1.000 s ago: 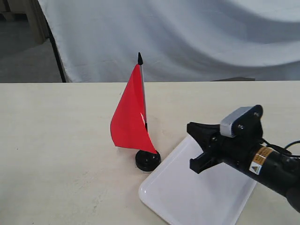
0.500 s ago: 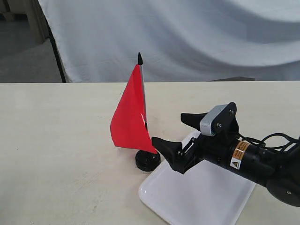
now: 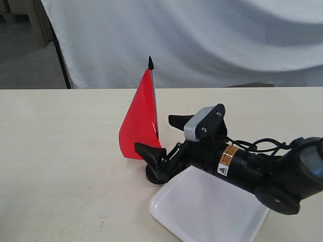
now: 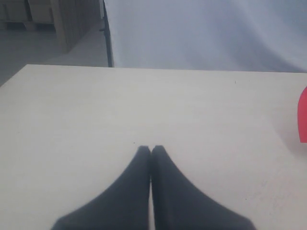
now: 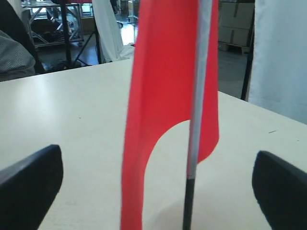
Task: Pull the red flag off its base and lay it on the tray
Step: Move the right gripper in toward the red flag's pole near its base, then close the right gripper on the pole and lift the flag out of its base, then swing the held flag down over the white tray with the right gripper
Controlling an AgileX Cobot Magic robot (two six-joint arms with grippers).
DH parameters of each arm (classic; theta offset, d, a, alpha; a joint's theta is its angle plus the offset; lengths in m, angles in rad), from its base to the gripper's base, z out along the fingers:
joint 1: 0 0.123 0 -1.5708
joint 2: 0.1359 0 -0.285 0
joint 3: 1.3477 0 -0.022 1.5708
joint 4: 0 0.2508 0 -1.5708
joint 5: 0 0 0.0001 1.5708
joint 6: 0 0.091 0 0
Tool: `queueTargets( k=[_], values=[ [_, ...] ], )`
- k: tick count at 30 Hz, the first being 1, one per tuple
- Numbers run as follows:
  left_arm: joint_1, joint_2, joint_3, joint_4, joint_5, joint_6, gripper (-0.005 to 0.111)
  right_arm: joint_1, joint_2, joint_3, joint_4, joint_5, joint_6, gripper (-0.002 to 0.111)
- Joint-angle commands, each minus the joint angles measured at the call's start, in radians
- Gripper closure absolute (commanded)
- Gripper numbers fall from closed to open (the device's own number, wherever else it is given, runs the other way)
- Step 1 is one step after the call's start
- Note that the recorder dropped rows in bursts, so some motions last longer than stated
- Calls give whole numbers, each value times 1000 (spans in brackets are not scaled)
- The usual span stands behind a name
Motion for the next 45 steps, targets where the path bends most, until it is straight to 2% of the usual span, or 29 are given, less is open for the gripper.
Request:
queueTargets(
  k=[1,13,15,17,18,21,22,33,35,37,39,40,41,42,45],
  values=[
    [-9,-1,2,0,-9,1,107,36,12,-66,49,99,-9,4],
    [-9,-1,2,0,-9,1,107,69,83,-122,90,132,-29,4],
    [-9,-1,2,0,-9,1,107,69,83,-122,95,134,-29,8],
    [-9,-1,2,0,-9,1,107,69,83,-122,109,134,-35,25],
    [-9,-1,2,0,-9,1,107,69,83,-122,111,134,-45,39],
    [-9,-1,2,0,-9,1,107,69,83,-122,109,159,-47,99],
    [-9,-1,2,0,-9,1,107,69,83,-122,109,167,-46,106],
    [-9,-1,2,0,-9,1,107,69,-35,-120,104,162,9,109],
    [-9,-1,2,0,-9,1,107,69,-124,-120,69,237,21,109],
    [-9,-1,2,0,-9,1,107,69,-252,-120,16,399,17,109],
    [-9,-1,2,0,-9,1,107,69,-384,-120,-63,641,-58,109],
    [-9,-1,2,0,-9,1,107,69,-461,-120,-101,840,-128,109],
    [-9,-1,2,0,-9,1,107,69,-496,-120,-116,941,-167,109],
    [-9,-1,2,0,-9,1,107,67,-544,-120,-123,1115,-256,109],
    [-9,-1,2,0,-9,1,107,42,-571,-120,-134,1454,-421,109]
  ],
)
